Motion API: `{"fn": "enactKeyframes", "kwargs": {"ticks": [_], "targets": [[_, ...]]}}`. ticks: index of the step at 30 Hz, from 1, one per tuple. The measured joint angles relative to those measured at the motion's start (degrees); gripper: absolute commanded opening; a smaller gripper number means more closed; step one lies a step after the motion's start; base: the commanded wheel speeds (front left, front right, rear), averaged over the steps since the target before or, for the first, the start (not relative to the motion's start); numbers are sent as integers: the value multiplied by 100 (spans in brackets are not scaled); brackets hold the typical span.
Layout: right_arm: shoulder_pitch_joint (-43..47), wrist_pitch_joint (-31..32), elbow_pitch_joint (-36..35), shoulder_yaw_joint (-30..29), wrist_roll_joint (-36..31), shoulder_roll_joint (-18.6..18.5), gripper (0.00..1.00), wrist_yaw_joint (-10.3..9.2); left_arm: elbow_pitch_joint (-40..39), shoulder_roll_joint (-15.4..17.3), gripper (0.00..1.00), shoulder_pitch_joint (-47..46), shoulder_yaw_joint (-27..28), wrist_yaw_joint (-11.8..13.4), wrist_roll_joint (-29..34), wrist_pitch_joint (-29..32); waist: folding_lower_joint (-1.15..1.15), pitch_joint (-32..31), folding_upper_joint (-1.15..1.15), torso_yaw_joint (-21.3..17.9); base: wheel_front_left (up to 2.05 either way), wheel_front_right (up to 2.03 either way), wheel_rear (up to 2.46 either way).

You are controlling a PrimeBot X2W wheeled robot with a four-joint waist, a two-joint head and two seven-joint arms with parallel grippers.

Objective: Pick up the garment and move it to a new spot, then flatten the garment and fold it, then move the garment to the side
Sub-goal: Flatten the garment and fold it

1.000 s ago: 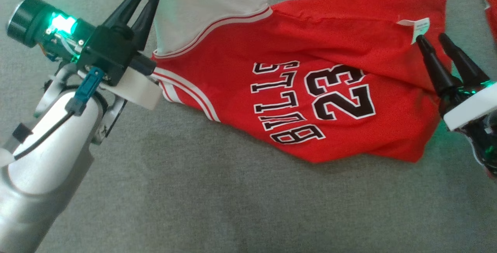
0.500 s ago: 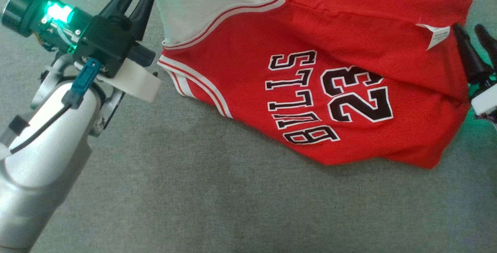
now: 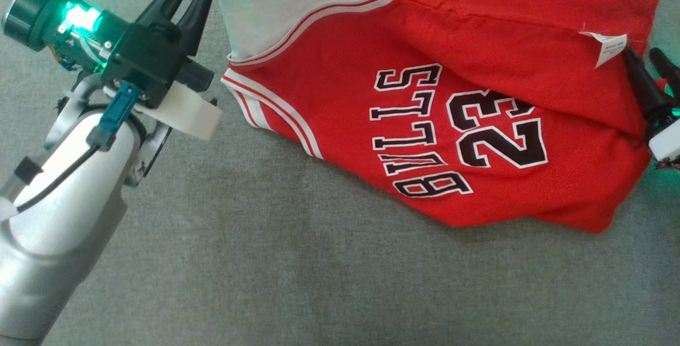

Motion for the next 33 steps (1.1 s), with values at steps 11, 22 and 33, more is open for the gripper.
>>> {"fn": "enactKeyframes", "kwargs": {"ticks": [11,22,33], "targets": [[-218,14,73,223,90,-93,46,0,64,-31,0,-51,-27,52,-43,-65,0,102,0,69,0,0,0],[-371,-93,73,417,109,-168,0,0,132,-49,0,-107,-43,55,-52,-109,0,152,0,45,0,0,0],[-516,-417,-560,533,121,-603,0,0,215,96,0,-155,0,75,-60,-369,0,-282,0,-122,0,0,0]]}}
